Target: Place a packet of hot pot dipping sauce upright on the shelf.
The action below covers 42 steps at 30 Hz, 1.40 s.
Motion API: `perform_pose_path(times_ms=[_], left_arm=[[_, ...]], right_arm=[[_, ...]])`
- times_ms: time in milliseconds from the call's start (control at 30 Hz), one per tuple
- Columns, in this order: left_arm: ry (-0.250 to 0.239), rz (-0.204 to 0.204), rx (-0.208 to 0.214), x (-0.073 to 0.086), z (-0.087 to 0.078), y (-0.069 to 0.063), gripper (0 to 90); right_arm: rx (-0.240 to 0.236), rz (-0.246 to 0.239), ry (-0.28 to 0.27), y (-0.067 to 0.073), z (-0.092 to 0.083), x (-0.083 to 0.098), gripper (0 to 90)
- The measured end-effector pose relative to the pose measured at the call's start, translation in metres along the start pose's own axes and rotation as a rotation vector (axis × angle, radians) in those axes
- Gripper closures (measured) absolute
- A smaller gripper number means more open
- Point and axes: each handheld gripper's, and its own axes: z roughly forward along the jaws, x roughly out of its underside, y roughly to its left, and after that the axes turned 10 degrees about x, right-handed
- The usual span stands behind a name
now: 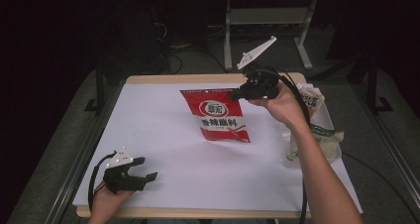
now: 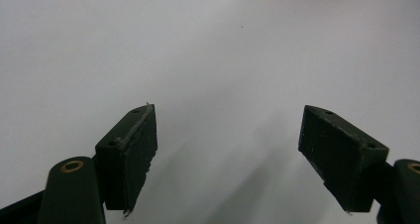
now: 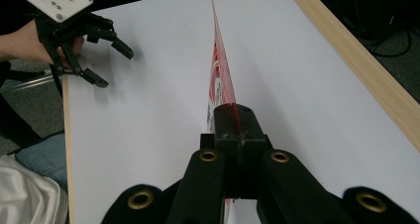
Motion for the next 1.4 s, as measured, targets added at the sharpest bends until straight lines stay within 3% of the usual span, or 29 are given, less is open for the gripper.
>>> perform_pose_path(times_ms=[867, 1400], left_arm=[[0.0, -0.007, -0.007, 0.001, -0.002, 0.002, 20.9], [-0.01, -0.013, -0.016, 0.001, -0.004, 0.003, 20.1]], right_arm=[[0.06, 0.016, -0.002, -0.015, -0.037, 0.01, 90.0], [0.11, 0.051, -0.005, -0.032, -0.074, 0.023, 90.0]])
